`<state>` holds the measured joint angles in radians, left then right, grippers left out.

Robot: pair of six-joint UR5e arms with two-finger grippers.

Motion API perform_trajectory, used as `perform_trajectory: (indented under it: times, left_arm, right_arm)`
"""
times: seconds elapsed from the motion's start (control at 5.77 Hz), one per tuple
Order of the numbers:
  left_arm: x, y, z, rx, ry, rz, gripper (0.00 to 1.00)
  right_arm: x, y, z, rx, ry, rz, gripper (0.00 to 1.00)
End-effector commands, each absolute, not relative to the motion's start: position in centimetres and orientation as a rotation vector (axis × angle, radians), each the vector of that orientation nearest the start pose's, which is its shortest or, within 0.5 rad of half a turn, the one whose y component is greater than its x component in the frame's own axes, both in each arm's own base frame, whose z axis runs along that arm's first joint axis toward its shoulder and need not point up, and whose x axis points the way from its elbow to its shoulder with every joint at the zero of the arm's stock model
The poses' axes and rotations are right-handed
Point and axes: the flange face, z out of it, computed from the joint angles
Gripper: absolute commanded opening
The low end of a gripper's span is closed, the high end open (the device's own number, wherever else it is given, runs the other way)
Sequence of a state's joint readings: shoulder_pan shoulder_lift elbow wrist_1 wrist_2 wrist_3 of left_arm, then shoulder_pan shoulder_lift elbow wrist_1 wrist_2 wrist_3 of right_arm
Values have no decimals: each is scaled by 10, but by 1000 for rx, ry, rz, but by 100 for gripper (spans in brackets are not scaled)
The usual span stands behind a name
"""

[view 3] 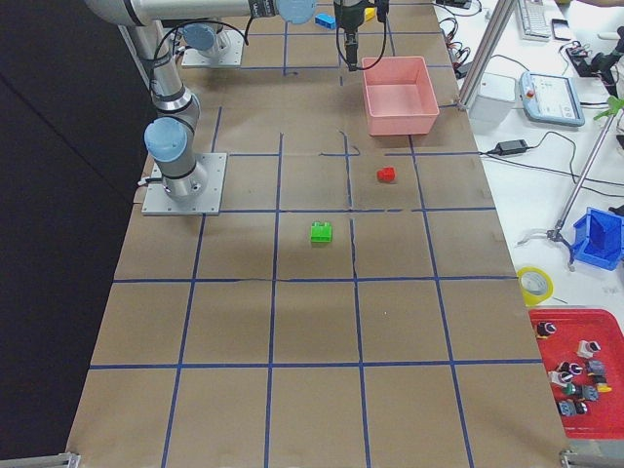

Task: Put all blocks into box

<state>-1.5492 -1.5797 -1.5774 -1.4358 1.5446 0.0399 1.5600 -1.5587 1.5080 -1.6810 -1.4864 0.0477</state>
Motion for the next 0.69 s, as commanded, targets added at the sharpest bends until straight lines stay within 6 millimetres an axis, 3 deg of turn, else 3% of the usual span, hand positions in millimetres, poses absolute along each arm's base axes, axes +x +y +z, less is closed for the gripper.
perform_trajectory:
  times: [0.0, 0.52]
  left_arm:
    - [-124, -507, 496, 34, 3158, -188, 100]
    - [-123, -507, 495, 41, 3158, -186, 100]
  right_arm:
    - [136, -512, 524, 79, 3045, -229, 100]
    - [138, -516, 520, 75, 3036, -231, 100]
